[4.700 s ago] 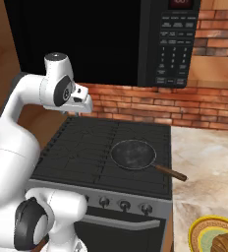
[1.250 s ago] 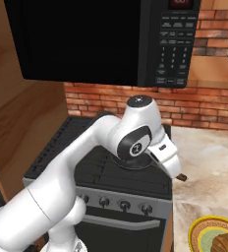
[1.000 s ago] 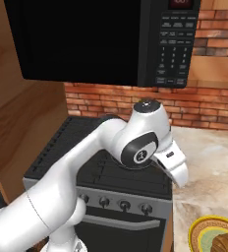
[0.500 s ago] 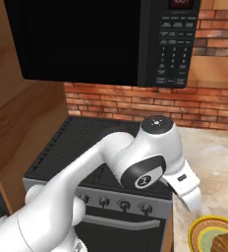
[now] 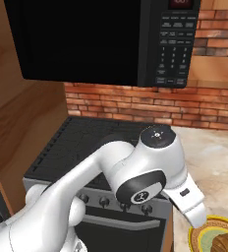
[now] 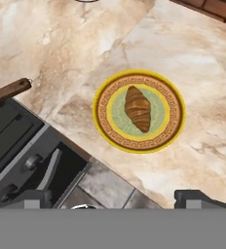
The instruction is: Pick the croissant and place it on the pan. Then turn on the stove to warm the croissant.
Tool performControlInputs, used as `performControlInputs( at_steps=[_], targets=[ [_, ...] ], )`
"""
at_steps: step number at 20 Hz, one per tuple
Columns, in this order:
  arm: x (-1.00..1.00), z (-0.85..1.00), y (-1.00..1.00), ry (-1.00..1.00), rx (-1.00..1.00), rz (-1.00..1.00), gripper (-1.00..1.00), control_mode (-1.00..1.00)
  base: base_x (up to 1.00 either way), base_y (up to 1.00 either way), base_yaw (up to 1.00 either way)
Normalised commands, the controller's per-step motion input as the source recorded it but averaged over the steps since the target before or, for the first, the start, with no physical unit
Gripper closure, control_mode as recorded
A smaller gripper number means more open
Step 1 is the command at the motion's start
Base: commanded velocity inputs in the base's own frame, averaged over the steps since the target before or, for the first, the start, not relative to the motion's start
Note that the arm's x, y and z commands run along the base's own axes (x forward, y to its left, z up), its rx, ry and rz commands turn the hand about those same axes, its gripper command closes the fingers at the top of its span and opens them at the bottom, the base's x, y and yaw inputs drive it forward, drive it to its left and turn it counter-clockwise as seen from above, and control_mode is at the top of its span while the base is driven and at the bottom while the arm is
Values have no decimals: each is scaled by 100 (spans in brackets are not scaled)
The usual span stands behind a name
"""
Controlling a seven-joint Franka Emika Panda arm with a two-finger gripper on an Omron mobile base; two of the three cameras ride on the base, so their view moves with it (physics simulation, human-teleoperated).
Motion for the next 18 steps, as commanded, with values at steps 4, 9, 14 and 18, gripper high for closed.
performControlInputs(
  at_steps=[4,9,14,18],
  targets=[
    [-19,-7,-7,0,0,0,-100,-100,0,0,0],
    [-9,-18,-6,0,0,0,-100,-100,0,0,0],
    [0,-24,-15,0,0,0,-100,-100,0,0,0],
    [0,-17,-24,2,0,0,-100,-100,0,0,0]
  ],
)
